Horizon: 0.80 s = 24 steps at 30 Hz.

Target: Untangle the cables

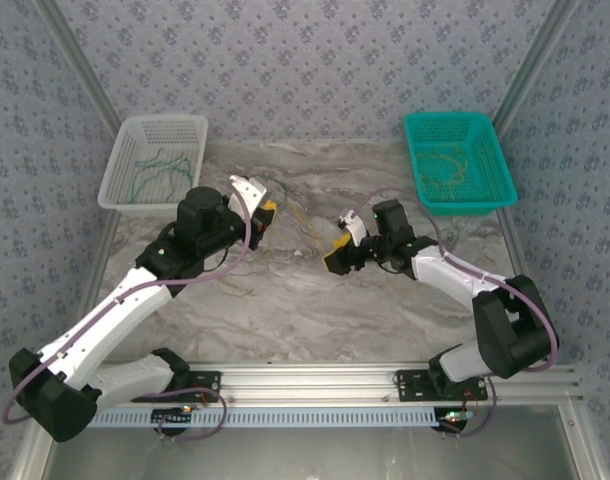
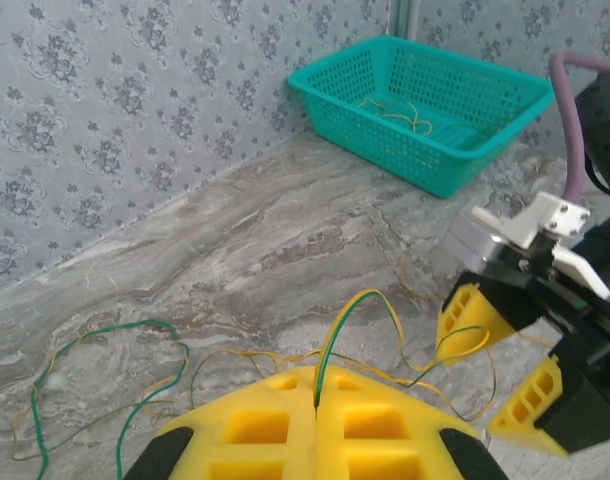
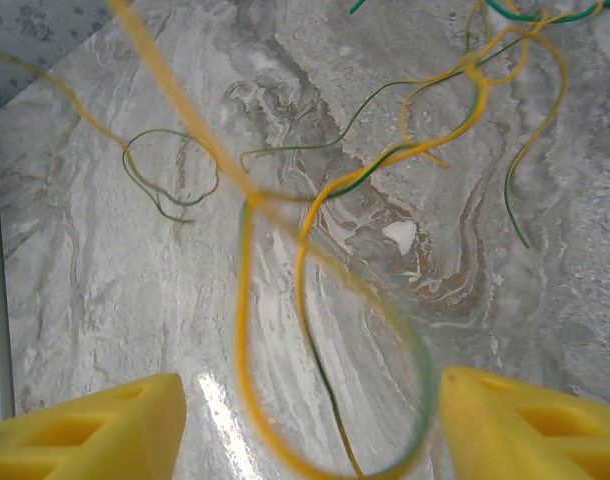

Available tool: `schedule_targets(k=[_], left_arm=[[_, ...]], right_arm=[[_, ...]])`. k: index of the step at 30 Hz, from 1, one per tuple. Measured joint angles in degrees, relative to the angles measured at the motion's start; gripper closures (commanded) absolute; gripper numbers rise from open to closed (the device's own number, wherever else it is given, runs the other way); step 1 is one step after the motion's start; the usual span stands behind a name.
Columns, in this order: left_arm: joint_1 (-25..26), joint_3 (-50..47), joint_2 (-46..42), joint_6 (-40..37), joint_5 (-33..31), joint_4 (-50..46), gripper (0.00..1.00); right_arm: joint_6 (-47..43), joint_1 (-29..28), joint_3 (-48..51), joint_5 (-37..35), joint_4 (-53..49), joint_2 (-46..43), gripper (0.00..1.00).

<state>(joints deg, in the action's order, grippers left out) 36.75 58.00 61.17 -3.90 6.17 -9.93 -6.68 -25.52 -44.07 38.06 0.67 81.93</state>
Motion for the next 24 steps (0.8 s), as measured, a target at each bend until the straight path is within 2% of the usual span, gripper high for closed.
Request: schedule_targets(k=[4, 6, 7, 8, 10, 12, 13, 18, 24], left_arm=[[0.0, -0.1, 0.0, 0.8, -0.2, 0.7, 1.00], [0.0, -0.1, 0.0, 1.0, -0.2, 0.9, 1.00], [0.0, -0.1, 0.0, 1.2, -0.2, 1.0, 1.00], [0.0, -0.3, 0.0, 1.4, -0.2, 1.3, 1.00], [0.0, -0.6, 0.0, 1.7, -0.5, 1.9, 1.00], [0.0, -1.2, -0.1, 2.1, -1.5, 2.6, 1.00], [0.0, -1.6, -0.3, 2.2, -2.7, 2.9, 1.00], [-1.6, -5.0, -3.9, 4.3, -13.5, 4.2, 1.00], [-12.6, -7.5, -8.4, 12.5, -24.1, 4.3, 1.00]], right_arm=[[1.1, -1.4, 2.6, 0.1, 4.2, 0.0, 0.27], [1.7, -2.4, 3.4, -1.0, 6.6, 0.4, 0.33], [2.2, -2.8, 3.5, -1.6, 7.7, 0.9, 0.40], [2.5, -3.2, 3.5, -2.2, 8.7, 1.6, 0.51], [2.8, -3.7, 3.4, -3.7, 10.3, 3.3, 0.79], [3.3, -3.8, 3.3, -5.4, 10.8, 4.2, 0.97], [3.9, -3.8, 3.3, -6.3, 10.8, 4.2, 1.00], [5.2, -2.3, 3.5, -10.0, 10.6, 0.2, 1.00], [7.4, 2.9, 5.9, -13.2, 9.1, -10.3, 1.00]])
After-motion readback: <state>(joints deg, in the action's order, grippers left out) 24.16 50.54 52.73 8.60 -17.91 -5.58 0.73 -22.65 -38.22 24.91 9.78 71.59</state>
